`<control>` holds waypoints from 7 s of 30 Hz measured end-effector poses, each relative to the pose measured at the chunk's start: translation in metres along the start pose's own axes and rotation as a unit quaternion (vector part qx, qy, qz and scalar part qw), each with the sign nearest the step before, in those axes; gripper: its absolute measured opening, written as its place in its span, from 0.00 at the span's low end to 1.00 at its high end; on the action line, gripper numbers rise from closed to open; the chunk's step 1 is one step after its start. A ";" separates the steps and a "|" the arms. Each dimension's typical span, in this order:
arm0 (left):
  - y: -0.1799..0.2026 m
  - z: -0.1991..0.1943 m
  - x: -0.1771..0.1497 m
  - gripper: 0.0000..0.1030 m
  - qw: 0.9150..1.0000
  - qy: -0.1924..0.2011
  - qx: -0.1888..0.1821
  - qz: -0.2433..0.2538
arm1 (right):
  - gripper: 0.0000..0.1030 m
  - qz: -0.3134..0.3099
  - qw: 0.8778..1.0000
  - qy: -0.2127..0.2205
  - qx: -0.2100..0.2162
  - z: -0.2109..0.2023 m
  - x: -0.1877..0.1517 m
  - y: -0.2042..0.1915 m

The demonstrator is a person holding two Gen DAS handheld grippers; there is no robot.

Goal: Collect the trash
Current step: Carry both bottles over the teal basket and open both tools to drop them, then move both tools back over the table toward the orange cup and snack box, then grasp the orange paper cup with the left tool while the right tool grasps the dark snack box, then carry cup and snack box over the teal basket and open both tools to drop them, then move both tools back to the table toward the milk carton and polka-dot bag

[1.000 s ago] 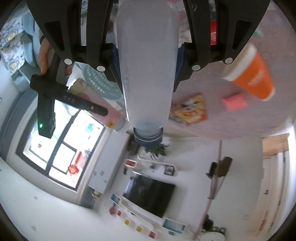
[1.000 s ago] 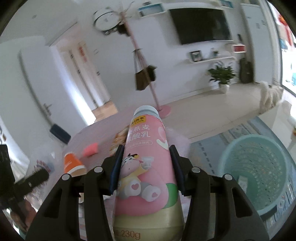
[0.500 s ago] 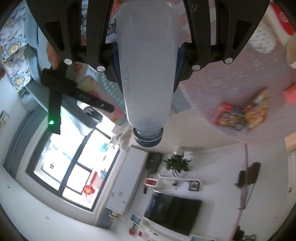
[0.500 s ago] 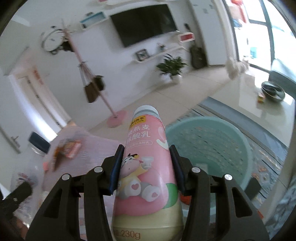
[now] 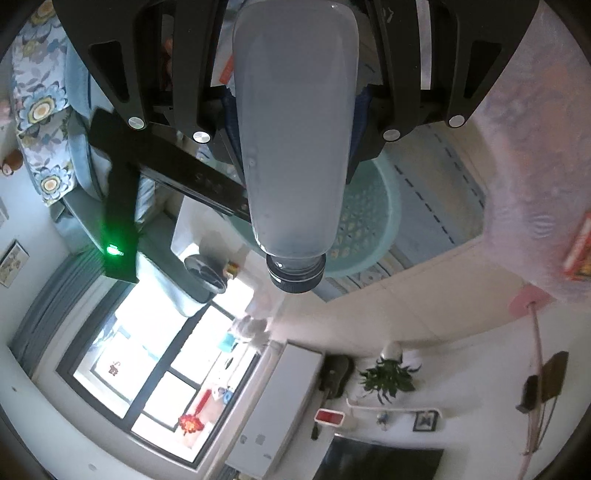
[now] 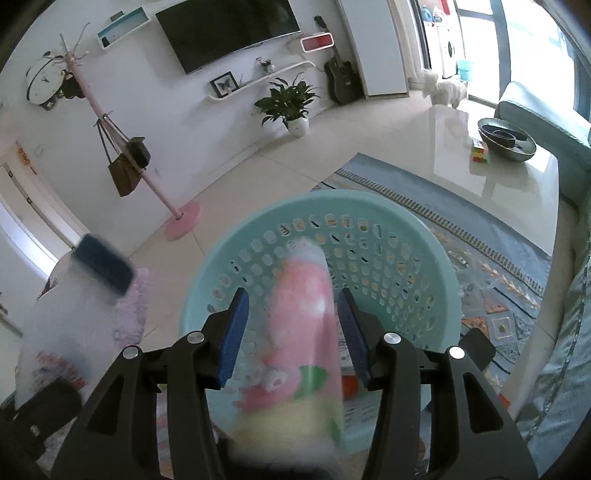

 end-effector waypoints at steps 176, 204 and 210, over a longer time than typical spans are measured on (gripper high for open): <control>-0.022 -0.041 0.044 0.45 0.999 0.029 0.034 -0.016 | 0.61 -0.058 0.998 -0.013 -0.010 -0.015 0.005 -0.050; -0.051 -0.081 0.010 0.72 0.997 0.045 0.022 -0.050 | 0.66 -0.059 0.998 -0.027 -0.010 -0.027 -0.018 -0.072; -0.052 -0.140 0.005 0.72 0.994 0.095 0.026 -0.035 | 0.66 -0.108 0.994 0.006 0.014 -0.058 -0.021 -0.127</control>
Point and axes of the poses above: each gripper's, at about its wrist camera, not at the fingertips, and z roughly the way its jaws point, y to its right, x to its top, the point moved 7 cm from there along z, roughly the way its jaws point, and after that the axes turned 4 degrees about x, right-handed, at the moved point
